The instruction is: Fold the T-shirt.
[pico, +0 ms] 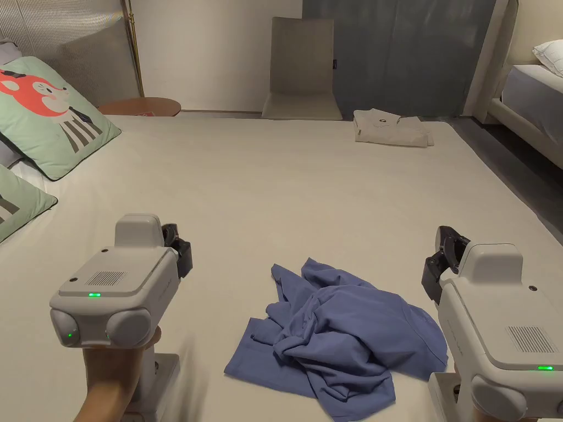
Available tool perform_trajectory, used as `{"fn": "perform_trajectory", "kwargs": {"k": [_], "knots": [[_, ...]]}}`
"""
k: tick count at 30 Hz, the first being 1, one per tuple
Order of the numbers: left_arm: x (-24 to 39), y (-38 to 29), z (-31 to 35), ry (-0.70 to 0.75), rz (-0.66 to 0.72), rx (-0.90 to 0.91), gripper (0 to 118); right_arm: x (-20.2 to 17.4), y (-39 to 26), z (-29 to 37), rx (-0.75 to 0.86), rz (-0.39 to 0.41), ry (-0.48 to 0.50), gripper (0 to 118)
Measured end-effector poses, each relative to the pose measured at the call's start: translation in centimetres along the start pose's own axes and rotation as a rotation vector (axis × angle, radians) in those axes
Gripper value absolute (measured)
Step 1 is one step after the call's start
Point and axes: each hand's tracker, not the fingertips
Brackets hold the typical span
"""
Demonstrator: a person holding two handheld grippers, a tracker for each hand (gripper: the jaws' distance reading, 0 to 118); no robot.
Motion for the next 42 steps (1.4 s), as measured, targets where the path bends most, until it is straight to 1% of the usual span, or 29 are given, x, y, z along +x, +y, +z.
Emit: {"fn": "perform_trajectory", "kwargs": {"k": [2, 5, 7, 10, 11, 13, 14, 15, 23, 24, 26, 27, 28, 30, 32, 35, 38, 39, 40, 41, 42], "knots": [[0.2, -0.7, -1.1, -0.021, 0.021, -0.121, 0, 0.1, -0.4, -0.1, -0.007, -0.001, 0.001, 1], [0.8, -2.9, -2.7, -0.095, 0.033, -0.274, 0, 0.3, -0.8, -0.3, -0.017, -0.002, 0.0, 1], [1.4, -4.6, -3.6, -0.123, 0.033, -0.364, 0, 0.4, -0.5, -0.1, -0.024, -0.003, 0.0, 1], [2.8, -7.1, -4.6, -0.162, 0.027, -0.453, 1, 0.5, -0.6, 0.2, -0.036, -0.003, -0.003, 1], [3.2, -7.8, -4.9, -0.165, 0.038, -0.474, 8, 0.6, -0.6, 0.3, -0.041, -0.004, -0.004, 1], [4.0, -9.0, -5.7, -0.156, 0.03, -0.535, 51, 0.9, -0.9, 0.3, -0.05, -0.005, -0.008, 1], [4.4, -9.6, -6.1, -0.145, 0.031, -0.544, 69, 0.9, -0.9, 0.5, -0.054, -0.006, -0.01, 1], [4.7, -10.3, -6.4, -0.143, 0.017, -0.572, 78, 1.1, -1.0, 0.6, -0.057, -0.006, -0.013, 1], [7.0, -13.5, -7.3, -0.134, -0.038, -0.646, 76, 2.8, -2.2, 0.1, -0.083, -0.015, -0.037, 1], [7.3, -14.0, -7.4, -0.14, -0.044, -0.657, 70, 2.9, -2.3, 0.1, -0.086, -0.017, -0.038, 1], [7.8, -14.9, -7.5, -0.125, -0.061, -0.679, 46, 2.9, -2.4, 0.2, -0.091, -0.016, -0.04, 1], [7.9, -15.2, -7.0, -0.118, -0.069, -0.647, 43, 2.9, -2.5, 0.2, -0.093, -0.015, -0.041, 1], [8.0, -15.0, -6.8, -0.118, -0.079, -0.632, 37, 3.0, -2.6, 0.3, -0.096, -0.015, -0.041, 1], [8.1, -14.8, -6.7, -0.132, -0.072, -0.623, 5, 2.9, -2.5, 0.5, -0.1, -0.014, -0.043, 1], [8.1, -14.3, -6.4, -0.138, -0.059, -0.623, 5, 2.9, -2.6, 0.5, -0.111, -0.013, -0.044, 1], [7.6, -13.1, -5.4, -0.15, -0.042, -0.572, 5, 3.2, -3.4, -0.2, -0.138, -0.023, -0.049, 1], [6.9, -11.7, -4.2, -0.178, -0.007, -0.524, 5, 3.7, -4.4, -1.6, -0.238, -0.036, -0.058, 3], [6.7, -11.1, -4.1, -0.187, -0.009, -0.522, 5, 3.8, -4.7, -2.4, -0.285, -0.036, -0.058, 10], [6.5, -10.8, -3.8, -0.191, -0.009, -0.513, 5, 4.0, -5.1, -3.2, -0.334, -0.038, -0.05, 20], [6.3, -10.4, -3.5, -0.186, -0.013, -0.494, 5, 4.2, -5.7, -4.1, -0.371, -0.048, -0.047, 39], [6.0, -10.0, -3.3, -0.187, -0.018, -0.476, 5, 4.4, -5.8, -4.9, -0.439, -0.053, -0.043, 66]]}}
